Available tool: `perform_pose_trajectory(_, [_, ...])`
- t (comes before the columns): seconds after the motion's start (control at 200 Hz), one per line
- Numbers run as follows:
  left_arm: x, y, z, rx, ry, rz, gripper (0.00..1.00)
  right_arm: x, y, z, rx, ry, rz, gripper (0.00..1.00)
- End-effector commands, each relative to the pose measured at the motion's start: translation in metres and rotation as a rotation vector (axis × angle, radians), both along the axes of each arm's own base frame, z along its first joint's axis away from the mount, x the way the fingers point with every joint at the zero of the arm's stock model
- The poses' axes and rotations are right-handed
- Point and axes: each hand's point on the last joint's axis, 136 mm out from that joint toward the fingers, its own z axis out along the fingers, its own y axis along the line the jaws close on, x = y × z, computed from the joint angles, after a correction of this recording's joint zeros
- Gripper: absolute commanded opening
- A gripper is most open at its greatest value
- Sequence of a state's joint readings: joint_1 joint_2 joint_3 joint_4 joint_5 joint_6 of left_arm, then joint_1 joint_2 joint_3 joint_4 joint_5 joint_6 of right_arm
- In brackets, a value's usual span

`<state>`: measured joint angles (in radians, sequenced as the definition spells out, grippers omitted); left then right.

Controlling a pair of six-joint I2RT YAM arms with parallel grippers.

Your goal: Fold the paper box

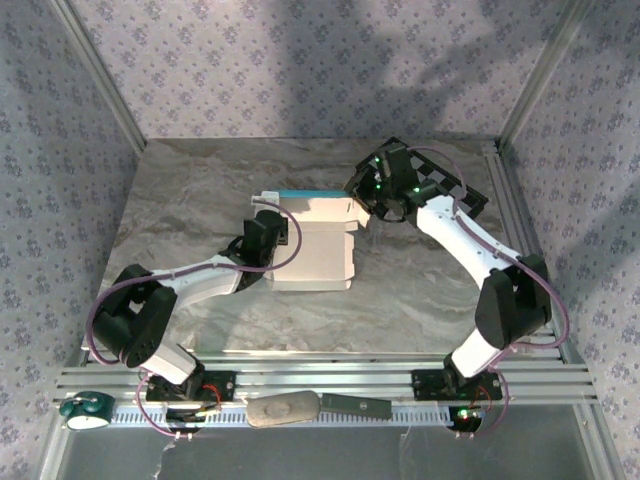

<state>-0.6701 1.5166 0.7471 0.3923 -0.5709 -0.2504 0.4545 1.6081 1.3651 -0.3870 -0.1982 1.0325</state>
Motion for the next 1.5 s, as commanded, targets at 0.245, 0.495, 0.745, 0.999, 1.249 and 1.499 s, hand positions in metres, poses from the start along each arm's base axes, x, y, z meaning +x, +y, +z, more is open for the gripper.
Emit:
perform_pose_trajectory(0.245, [0.001, -0.002, 0.010, -0.022, -0.012, 0.017, 0.00, 0.005, 0.003, 0.003, 0.081, -0.016, -0.037, 0.07])
perform_pose_trajectory(0.495, [0.000, 0.000, 0.008, -0.110, 0.067, 0.089, 0.00, 0.008, 0.009, 0.023, 0.188, -0.042, -0.054, 0.00])
perform_pose_trajectory(0.745, [0.003, 0.020, 0.020, -0.300, 0.160, 0.103, 0.00, -0.027, -0.042, 0.082, 0.064, -0.269, -0.050, 0.52])
perform_pose_trajectory(0.999, [0.003, 0.041, 0.045, -0.542, 0.210, 0.058, 0.00, -0.065, -0.095, 0.047, 0.102, -0.331, -0.066, 0.43])
perform_pose_trajectory(1.249, [-0.006, 0.053, 0.057, -0.735, 0.202, -0.004, 0.00, -0.051, -0.073, 0.017, 0.212, -0.244, 0.032, 0.35])
perform_pose_trajectory(1.499, [-0.006, 0.044, 0.048, -0.843, 0.259, -0.061, 0.00, -0.037, -0.037, 0.038, 0.297, -0.251, 0.067, 0.41])
